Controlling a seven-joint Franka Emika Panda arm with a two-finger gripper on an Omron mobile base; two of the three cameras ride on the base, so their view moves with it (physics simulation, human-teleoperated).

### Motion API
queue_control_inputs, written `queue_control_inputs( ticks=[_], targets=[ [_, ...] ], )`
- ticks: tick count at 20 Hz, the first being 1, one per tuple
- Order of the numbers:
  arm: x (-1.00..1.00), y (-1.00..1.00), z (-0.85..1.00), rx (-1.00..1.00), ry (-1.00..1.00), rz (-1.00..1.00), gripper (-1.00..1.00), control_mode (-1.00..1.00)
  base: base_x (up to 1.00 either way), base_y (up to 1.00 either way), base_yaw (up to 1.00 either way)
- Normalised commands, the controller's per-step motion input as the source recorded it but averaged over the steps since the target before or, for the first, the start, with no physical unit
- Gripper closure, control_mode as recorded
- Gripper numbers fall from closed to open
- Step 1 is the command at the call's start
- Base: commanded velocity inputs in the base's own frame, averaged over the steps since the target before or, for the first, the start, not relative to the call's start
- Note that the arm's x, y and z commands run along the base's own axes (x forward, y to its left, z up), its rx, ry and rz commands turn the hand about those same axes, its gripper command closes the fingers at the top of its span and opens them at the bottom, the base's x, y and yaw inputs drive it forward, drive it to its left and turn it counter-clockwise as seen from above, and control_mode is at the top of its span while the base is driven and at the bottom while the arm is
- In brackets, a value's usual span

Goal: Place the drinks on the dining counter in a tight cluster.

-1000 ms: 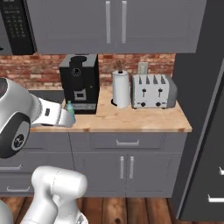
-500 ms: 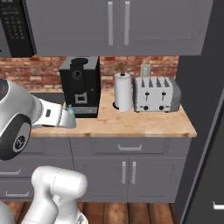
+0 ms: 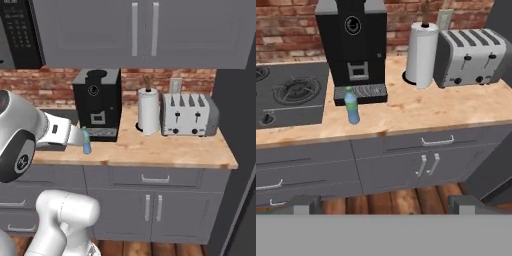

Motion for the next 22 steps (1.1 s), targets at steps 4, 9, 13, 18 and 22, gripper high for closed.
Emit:
queue_control_inputs(
  ticks=[4,9,13,18,22],
  targets=[
    [0.0,0.0,0.0,0.0,0.0,0.0,-1.0,1.0,0.4,0.4,0.05],
    [0.0,0.0,0.0,0.0,0.0,0.0,-1.0,1.0,0.46,0.55,0.0],
    [0.0,0.0,0.0,0.0,0.0,0.0,-1.0,1.0,0.54,0.49,0.0],
    [0.0,0.0,0.0,0.0,0.0,0.0,-1.0,1.0,0.52,0.49,0.0],
    [0.0,0.0,0.0,0.0,0.0,0.0,-1.0,1.0,0.39,0.24,0.0]
  ],
)
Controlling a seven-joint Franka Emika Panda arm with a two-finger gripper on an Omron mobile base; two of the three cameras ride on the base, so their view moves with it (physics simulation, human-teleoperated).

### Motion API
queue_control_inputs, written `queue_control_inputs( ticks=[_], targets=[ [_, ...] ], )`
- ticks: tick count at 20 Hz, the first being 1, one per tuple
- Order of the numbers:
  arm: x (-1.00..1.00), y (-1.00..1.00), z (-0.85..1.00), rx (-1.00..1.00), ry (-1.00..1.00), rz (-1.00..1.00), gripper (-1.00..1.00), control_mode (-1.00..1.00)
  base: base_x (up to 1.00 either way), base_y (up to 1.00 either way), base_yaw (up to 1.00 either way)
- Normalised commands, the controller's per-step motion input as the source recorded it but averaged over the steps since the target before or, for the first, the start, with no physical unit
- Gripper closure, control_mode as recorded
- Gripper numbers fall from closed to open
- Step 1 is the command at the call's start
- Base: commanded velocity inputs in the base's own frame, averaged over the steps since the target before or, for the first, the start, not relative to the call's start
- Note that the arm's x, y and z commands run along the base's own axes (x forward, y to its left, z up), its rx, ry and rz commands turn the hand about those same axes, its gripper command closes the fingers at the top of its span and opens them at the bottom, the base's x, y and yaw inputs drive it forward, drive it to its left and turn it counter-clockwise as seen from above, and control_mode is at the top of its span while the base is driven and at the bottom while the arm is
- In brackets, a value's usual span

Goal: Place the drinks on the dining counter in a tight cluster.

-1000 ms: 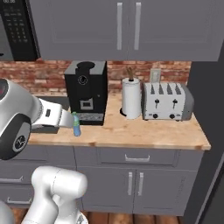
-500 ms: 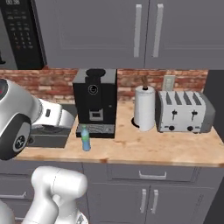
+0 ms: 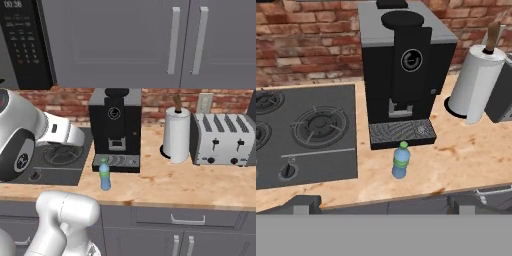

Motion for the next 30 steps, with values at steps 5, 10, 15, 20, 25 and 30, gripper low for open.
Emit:
queue_control_inputs(
  ticks=[5,10,15,20,25,30],
  targets=[
    [0.0,0.0,0.0,0.0,0.0,0.0,-1.0,1.0,0.0,0.0,0.0],
    [0.0,0.0,0.0,0.0,0.0,0.0,-1.0,1.0,0.0,0.0,0.0],
    [0.0,0.0,0.0,0.0,0.0,0.0,-1.0,1.0,0.04,-0.02,0.0],
    [0.39,-0.22,-0.13,0.09,0.0,0.08,-1.0,-1.0,0.0,0.0,0.0],
    [0.28,-0.23,-0.05,0.05,-0.03,0.1,-1.0,-1.0,0.0,0.0,0.0],
    [0.18,-0.14,-0.04,0.01,-0.06,0.12,-1.0,-1.0,0.0,0.0,0.0]
  ],
)
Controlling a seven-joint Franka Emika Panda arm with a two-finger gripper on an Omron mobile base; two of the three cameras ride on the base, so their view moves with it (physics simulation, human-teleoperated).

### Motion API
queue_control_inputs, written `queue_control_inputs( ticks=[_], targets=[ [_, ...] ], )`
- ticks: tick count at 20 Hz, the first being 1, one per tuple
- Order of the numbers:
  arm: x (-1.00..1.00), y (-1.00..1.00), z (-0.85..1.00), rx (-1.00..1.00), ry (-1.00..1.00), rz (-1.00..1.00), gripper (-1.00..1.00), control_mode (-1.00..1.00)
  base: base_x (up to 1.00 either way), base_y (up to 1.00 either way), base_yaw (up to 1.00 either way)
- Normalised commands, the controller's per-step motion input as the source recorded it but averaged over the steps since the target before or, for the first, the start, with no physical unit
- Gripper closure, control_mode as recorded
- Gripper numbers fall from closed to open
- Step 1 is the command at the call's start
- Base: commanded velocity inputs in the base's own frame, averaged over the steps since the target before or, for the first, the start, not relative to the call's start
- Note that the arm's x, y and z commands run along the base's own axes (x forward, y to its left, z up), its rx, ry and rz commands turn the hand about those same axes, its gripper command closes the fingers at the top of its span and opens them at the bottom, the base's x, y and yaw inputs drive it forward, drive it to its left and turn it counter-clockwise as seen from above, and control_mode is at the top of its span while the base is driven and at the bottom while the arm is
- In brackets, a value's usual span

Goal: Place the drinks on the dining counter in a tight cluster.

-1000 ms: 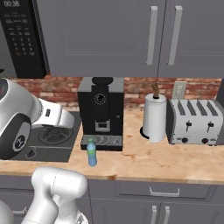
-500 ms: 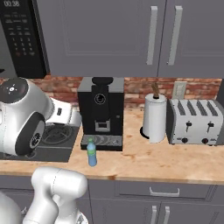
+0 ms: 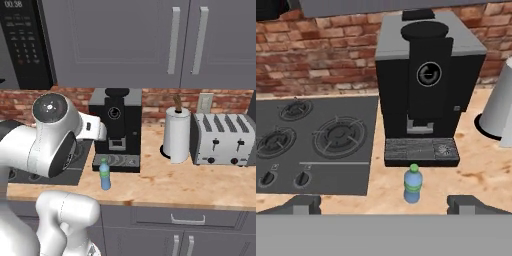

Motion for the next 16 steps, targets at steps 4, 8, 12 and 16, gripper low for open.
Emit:
queue_control_inputs(
  ticks=[4,8,12,16],
  targets=[
    [0.25,-0.02,-0.38,-0.02,0.0,0.16,-1.0,-1.0,0.0,0.0,0.0],
    [0.1,0.0,-0.38,-0.13,0.07,0.06,-1.0,-1.0,0.0,0.0,0.0],
    [0.0,0.08,-0.28,-0.13,0.13,0.01,-1.0,-1.0,0.0,0.0,0.0],
    [0.0,0.18,-0.19,-0.13,0.16,0.0,-1.0,-1.0,0.0,0.0,0.0]
  ],
)
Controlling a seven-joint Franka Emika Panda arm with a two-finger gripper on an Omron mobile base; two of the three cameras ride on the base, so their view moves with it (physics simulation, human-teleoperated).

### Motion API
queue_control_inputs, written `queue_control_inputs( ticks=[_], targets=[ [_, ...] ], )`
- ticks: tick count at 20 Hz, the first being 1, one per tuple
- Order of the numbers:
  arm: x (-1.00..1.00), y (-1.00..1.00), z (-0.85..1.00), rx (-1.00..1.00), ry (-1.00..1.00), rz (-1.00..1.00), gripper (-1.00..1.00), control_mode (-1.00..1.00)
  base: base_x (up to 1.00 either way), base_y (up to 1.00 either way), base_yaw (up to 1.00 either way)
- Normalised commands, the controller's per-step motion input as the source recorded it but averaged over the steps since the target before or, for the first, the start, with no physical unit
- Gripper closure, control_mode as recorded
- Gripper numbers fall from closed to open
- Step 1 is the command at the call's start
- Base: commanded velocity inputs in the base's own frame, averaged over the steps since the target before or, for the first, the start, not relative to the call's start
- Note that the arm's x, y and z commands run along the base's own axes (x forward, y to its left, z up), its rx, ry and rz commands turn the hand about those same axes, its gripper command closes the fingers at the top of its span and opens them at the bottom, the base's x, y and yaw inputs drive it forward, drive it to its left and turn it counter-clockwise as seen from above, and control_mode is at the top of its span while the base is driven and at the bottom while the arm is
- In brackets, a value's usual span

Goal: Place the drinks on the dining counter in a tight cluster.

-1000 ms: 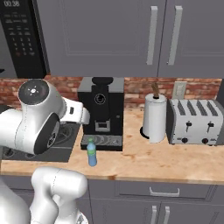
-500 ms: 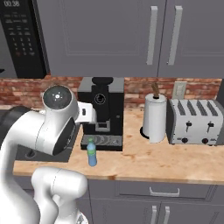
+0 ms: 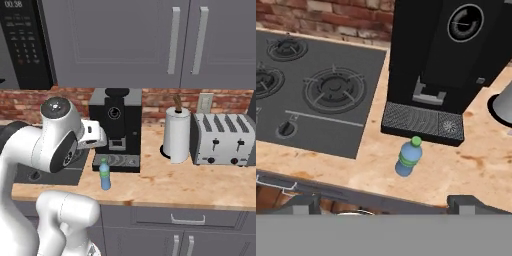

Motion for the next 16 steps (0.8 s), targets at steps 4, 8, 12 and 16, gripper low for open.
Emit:
queue_control_inputs(
  ticks=[4,8,12,16],
  targets=[
    [0.03,0.03,-0.33,-0.09,0.12,0.0,-1.0,-1.0,0.0,0.0,0.0],
    [0.27,0.0,-0.48,-0.09,0.13,0.0,-1.0,-1.0,0.0,0.0,0.0],
    [0.39,0.0,-0.26,-0.03,0.11,0.0,-1.0,-1.0,0.0,0.0,0.0],
    [0.42,0.0,-0.04,-0.01,0.13,0.0,-1.0,-1.0,0.0,0.0,0.0]
  ],
)
